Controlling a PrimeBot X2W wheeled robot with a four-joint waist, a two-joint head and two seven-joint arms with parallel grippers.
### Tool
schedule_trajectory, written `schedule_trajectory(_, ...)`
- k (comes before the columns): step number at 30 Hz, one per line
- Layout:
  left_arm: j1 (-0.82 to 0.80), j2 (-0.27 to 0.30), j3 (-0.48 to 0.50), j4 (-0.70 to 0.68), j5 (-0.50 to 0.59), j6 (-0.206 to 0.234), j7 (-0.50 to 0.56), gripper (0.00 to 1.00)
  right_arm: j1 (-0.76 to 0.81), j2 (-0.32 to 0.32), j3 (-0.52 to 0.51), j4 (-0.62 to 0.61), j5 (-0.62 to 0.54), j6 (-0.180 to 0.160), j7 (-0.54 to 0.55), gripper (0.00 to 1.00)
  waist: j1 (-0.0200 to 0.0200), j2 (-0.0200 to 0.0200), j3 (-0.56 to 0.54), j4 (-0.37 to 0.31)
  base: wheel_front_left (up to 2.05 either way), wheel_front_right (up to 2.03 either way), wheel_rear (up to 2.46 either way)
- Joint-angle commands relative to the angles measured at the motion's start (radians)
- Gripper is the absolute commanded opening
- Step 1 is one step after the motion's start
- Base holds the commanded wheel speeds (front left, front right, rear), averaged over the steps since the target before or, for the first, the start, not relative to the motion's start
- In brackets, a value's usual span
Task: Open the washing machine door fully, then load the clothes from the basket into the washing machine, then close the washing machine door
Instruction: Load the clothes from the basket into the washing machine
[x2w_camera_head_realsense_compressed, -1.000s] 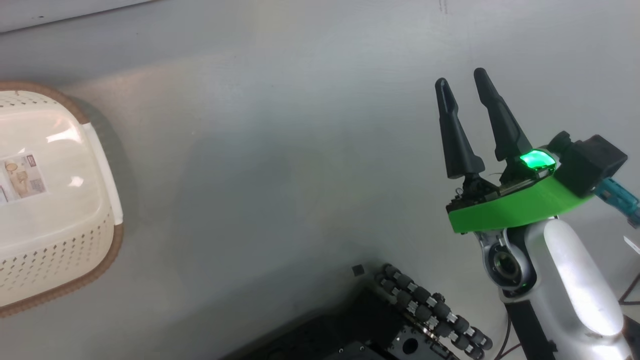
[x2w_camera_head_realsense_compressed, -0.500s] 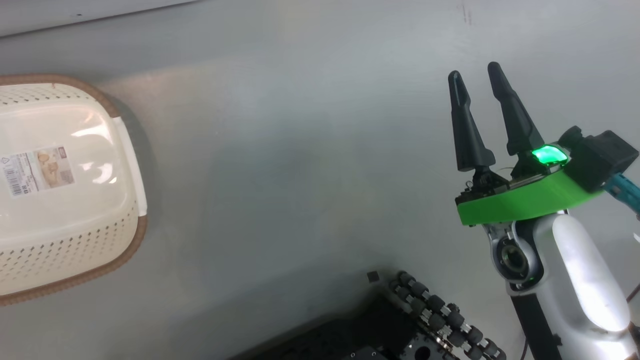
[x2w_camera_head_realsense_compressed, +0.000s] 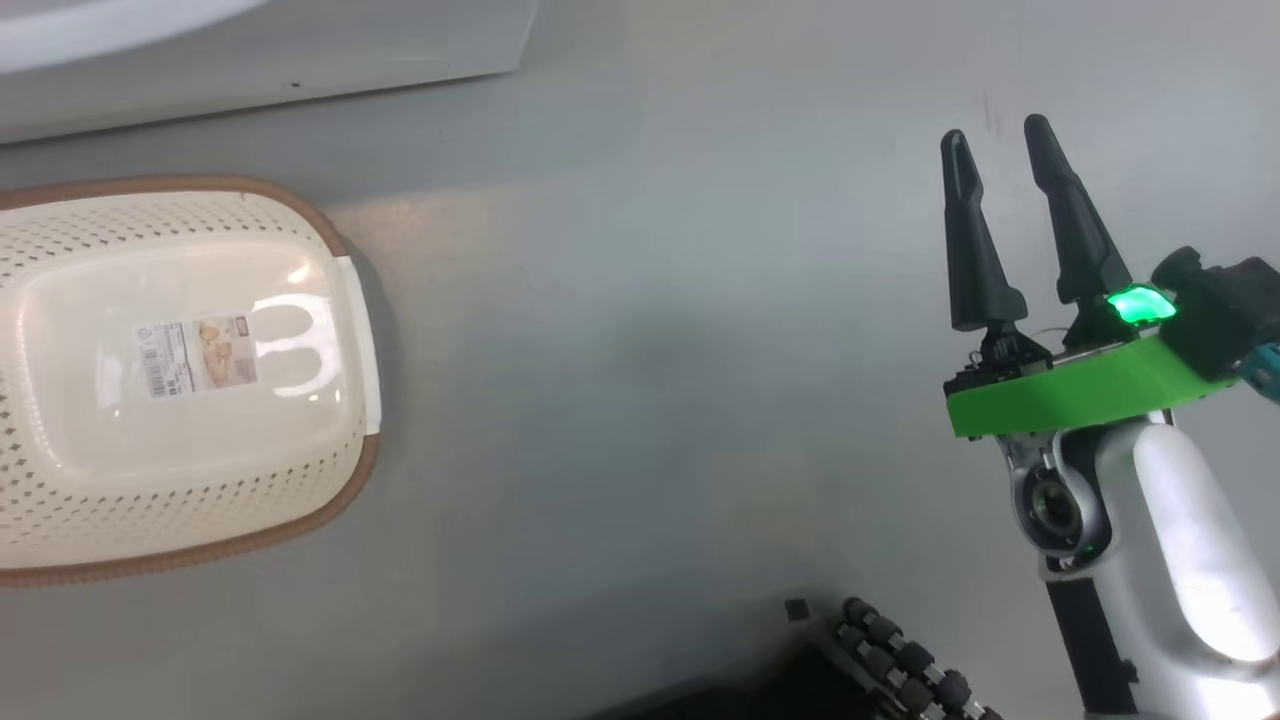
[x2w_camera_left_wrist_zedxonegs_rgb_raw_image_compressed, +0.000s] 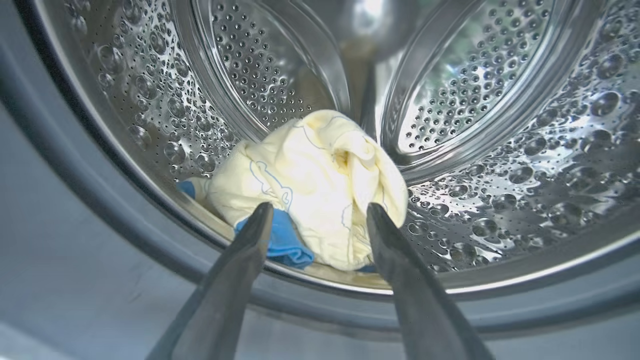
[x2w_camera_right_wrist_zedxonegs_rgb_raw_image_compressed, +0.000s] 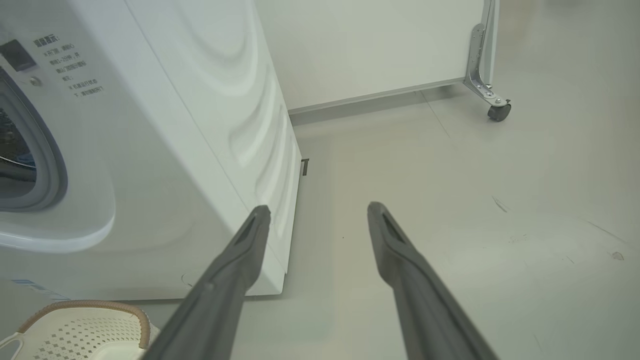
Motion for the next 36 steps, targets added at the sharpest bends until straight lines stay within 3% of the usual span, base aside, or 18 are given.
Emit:
schedule_trajectory(1, 0.030, 0.045, 0.041, -0.053, -0.003, 0.016, -0.015, 1.00, 0.037, -0.008, 0.005, -0.022, -0.010, 0.004, -0.007, 1.00, 0.0001, -0.0001, -0.030, 0.025, 0.00, 0.00, 0.00)
schedule_trajectory(5, 0.162, 0.004, 0.063, -0.159, -0.023, 0.055, -0.045, 1.00, 0.050, -0.008, -0.019, -0.019, -0.030, 0.004, -0.007, 1.00, 0.0001, -0.0001, -0.070, 0.058, 0.00, 0.00, 0.00)
schedule_trajectory(17, 0.589, -0.121, 0.089, -0.476, 0.066, 0.169, -0.064, 1.00, 0.091, -0.008, -0.041, 0.017, -0.083, 0.004, -0.007, 1.00, 0.0001, -0.0001, -0.212, 0.126, 0.00, 0.00, 0.00)
schedule_trajectory(24, 0.793, -0.227, 0.123, -0.564, 0.098, 0.157, -0.065, 1.00, 0.136, -0.008, -0.068, 0.040, -0.121, 0.004, 0.005, 1.00, 0.0001, -0.0001, -0.313, 0.173, 0.00, 0.00, 0.00)
schedule_trajectory(25, 0.925, -0.304, 0.116, -0.586, 0.146, 0.134, -0.065, 1.00, 0.203, -0.008, -0.100, 0.024, -0.155, 0.004, 0.056, 1.00, 0.0001, -0.0001, -0.433, 0.234, 0.00, 0.00, 0.00)
schedule_trajectory(36, 1.041, -0.338, 0.120, -0.570, 0.198, 0.138, -0.065, 1.00, 0.328, -0.008, -0.132, -0.038, -0.159, 0.004, 0.127, 1.00, 0.0001, -0.0001, -0.574, 0.251, 0.00, 0.00, 0.00)
